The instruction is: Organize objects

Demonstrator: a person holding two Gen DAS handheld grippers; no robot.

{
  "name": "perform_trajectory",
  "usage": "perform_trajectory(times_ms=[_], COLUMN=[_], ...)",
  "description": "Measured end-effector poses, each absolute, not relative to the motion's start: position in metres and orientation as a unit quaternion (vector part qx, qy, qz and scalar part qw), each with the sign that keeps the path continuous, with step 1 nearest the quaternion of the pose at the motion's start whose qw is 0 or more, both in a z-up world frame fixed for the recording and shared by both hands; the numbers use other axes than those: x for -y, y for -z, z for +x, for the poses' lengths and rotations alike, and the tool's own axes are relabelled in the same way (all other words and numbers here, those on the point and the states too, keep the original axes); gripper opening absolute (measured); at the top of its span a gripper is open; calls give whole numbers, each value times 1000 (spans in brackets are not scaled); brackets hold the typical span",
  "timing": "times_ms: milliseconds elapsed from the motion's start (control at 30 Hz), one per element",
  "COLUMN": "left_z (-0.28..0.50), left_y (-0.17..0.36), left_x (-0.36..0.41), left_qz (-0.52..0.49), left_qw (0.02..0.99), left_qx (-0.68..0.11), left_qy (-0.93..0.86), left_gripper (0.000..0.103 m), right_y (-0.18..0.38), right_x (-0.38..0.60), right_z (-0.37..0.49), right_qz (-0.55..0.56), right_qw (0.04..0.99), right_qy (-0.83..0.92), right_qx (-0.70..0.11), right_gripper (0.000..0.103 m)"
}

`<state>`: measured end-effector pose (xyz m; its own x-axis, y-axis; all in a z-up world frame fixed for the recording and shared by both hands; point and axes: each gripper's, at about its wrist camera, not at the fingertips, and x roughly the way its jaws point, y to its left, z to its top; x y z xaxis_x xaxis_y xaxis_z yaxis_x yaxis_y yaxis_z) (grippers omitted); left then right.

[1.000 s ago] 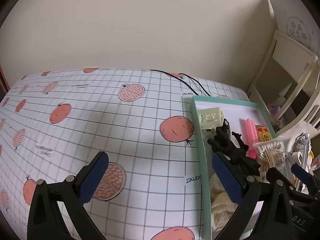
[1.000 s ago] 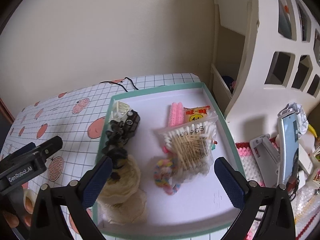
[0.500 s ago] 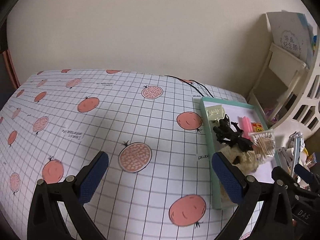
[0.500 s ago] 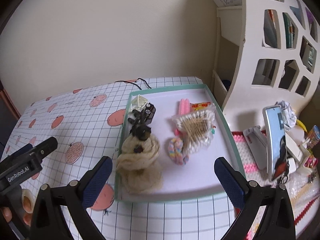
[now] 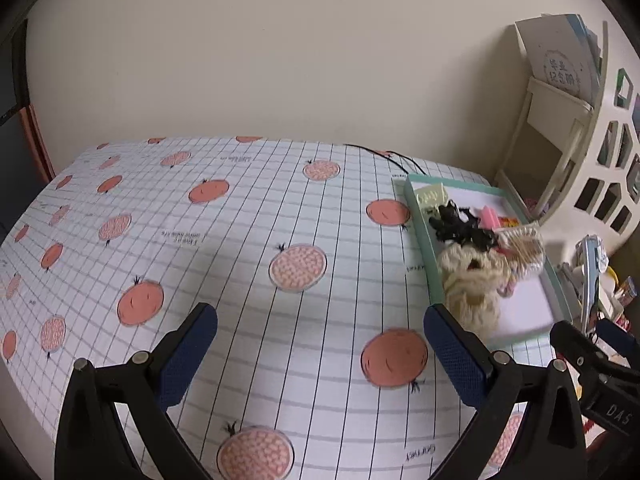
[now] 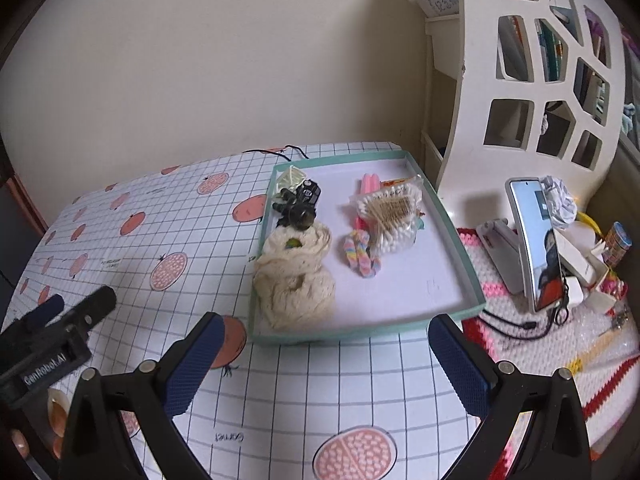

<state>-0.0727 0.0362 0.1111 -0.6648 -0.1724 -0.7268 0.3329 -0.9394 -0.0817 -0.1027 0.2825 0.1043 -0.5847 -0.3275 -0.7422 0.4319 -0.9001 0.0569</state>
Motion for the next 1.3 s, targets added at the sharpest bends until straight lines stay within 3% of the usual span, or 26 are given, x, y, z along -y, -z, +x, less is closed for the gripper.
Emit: perform_trajectory(times_ms=[600, 1300], left_z=[-10, -1], left_y=[-79, -16], left_x=[-42, -48], left_qz=[394, 457], left_qw=[133, 148], left_qx=[-116, -113], left_qy=[902, 870], left_gripper=[103, 103], right_y=[-65, -6], right_x=[-291, -290], right_z=[-47, -30], right_qz=[413, 440], right_qw=[219, 202], right_qy=[881, 868], right_qx=[-68, -113], right_gripper=[103, 103])
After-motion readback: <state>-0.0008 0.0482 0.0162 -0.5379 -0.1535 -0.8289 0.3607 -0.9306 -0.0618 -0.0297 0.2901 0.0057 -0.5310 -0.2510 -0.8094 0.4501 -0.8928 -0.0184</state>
